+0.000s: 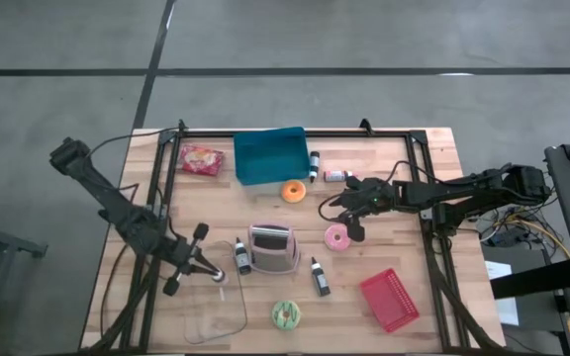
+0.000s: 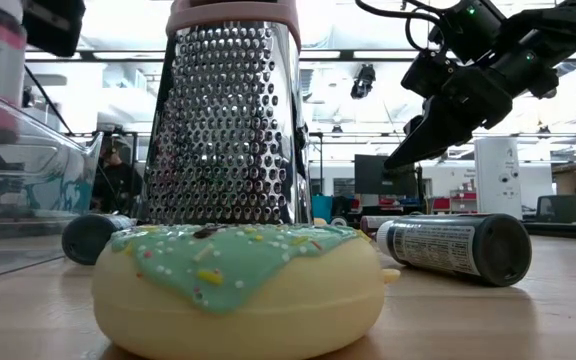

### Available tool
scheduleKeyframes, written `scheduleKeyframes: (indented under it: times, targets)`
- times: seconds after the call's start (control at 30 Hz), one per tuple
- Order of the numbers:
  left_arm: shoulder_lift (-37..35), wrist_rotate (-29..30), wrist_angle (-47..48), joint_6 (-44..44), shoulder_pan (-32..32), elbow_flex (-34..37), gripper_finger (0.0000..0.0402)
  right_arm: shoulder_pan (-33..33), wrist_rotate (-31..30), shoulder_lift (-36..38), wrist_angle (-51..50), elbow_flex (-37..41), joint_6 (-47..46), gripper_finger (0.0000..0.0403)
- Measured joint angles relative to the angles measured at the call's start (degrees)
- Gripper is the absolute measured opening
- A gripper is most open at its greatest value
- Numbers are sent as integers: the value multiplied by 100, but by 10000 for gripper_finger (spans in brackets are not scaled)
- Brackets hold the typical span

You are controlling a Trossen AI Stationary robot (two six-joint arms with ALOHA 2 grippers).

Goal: Pick & Place Food Item
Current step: Put the left pink food coloring bottle into the transparent bin

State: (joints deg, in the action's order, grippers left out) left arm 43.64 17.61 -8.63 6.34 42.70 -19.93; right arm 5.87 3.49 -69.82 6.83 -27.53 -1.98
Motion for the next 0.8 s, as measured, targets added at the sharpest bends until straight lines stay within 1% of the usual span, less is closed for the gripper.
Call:
scheduleKeyframes:
  times: [0.1,0.37,0.53,0.8]
  targets:
    - [10,-29,-15,141,1,150,6,0,1,0,2,0,-19,219]
    - [79,-19,-706,143,0,621,6,0,0,0,63,0,-42,219]
    - [102,26,-744,307,0,829,6,0,0,0,82,0,-42,219]
    - [582,33,-767,459,0,865,6,2,0,-2,105,0,-63,219]
